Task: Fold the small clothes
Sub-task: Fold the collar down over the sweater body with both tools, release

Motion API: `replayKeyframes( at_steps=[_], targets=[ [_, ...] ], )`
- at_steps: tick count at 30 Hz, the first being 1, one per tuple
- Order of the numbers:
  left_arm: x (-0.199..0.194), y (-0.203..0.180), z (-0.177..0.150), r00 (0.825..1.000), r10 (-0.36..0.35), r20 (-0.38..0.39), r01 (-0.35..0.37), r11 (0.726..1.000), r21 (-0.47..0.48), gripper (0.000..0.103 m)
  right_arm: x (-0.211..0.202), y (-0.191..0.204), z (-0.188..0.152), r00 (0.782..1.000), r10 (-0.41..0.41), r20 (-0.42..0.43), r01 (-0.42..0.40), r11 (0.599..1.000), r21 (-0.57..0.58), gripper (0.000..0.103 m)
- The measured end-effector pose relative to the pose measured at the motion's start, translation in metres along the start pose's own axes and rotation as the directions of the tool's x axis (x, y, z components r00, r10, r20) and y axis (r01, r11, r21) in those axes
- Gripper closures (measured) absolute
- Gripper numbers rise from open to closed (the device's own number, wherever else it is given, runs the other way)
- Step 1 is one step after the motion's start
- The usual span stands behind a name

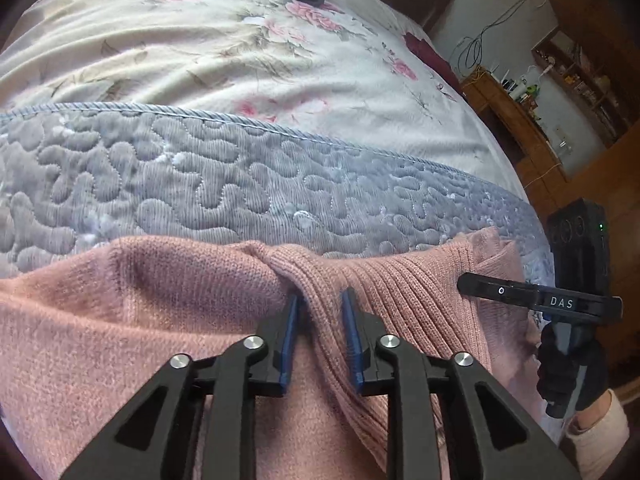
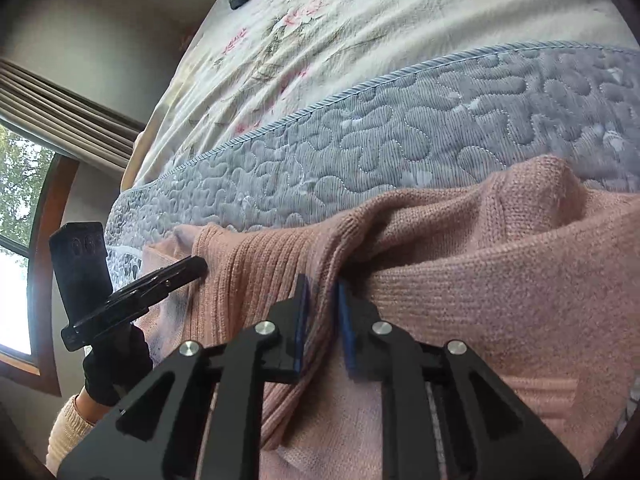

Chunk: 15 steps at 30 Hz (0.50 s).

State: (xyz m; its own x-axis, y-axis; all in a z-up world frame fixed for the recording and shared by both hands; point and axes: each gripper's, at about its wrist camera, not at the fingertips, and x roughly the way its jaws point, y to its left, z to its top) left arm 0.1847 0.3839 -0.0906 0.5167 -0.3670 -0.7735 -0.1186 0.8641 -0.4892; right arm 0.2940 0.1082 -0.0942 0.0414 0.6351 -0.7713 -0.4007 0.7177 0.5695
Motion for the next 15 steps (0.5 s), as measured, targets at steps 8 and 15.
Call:
replayKeyframes(
  at_steps=[8,15],
  targets=[
    [-0.022,-0.013,-0.053,0.996,-0.071,-0.053,0.068,0.995,-0.072,0.040,-0.012,0.015,-0.053,0.991,0.093,-0.100,-0.092,0.996,0.020,0.067],
    [-0.008,-0.027,-0.057,0.990,-0.079,-0.120,0.075,0.996,-0.045,0.087,-0.002,0.012,-0.063,0.982,0.122,-0.143,-0.114,0.991,0.068,0.095]
  ],
)
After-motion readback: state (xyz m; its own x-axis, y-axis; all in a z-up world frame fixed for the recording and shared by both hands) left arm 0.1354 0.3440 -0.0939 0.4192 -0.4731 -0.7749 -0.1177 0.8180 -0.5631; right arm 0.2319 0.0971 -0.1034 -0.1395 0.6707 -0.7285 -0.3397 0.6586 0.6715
